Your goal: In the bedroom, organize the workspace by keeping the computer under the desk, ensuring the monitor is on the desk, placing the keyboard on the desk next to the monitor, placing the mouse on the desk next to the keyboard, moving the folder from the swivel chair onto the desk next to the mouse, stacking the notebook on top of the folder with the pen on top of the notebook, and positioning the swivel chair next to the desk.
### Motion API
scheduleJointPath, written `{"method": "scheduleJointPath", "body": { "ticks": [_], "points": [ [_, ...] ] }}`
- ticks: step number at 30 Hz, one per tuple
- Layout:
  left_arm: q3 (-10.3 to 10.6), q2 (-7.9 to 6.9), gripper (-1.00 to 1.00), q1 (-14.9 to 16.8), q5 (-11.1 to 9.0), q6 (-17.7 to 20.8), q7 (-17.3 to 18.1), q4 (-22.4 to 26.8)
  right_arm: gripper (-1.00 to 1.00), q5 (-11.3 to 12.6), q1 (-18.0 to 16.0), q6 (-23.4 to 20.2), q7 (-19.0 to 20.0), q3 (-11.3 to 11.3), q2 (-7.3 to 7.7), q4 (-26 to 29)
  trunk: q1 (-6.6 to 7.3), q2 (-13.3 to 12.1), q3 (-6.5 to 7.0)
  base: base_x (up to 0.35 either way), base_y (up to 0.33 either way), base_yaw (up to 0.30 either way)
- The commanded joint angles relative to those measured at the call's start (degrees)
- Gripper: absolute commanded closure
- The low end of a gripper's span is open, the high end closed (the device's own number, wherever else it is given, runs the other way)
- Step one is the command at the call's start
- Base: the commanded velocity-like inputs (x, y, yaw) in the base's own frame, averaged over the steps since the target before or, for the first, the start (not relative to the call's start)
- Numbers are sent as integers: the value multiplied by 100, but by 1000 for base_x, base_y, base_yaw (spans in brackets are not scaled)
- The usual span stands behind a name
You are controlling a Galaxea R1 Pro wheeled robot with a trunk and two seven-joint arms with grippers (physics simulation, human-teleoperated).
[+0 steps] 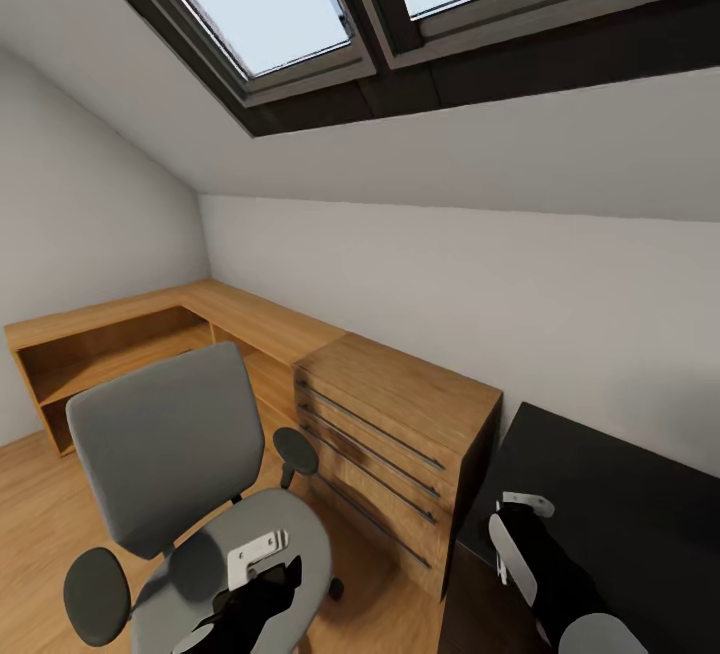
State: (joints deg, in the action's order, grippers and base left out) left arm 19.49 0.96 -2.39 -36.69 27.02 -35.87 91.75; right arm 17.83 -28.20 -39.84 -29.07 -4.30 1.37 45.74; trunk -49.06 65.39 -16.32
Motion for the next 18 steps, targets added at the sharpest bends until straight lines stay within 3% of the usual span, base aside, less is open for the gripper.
{"method": "scheduleJointPath", "body": {
  "ticks": [1, 18],
  "points": [
    [2, 1, -100, 2, -50, 2, -43, 10, -100, 61, -11, -16, -55, -30, 11, -18, -1, 4, -6, 0, 0, 0],
    [2, 1, -100, 2, -64, -12, -39, 10, -100, 63, -27, -15, -55, -32, -6, -68, -1, 4, -6, 0, 0, 0]
  ]
}}
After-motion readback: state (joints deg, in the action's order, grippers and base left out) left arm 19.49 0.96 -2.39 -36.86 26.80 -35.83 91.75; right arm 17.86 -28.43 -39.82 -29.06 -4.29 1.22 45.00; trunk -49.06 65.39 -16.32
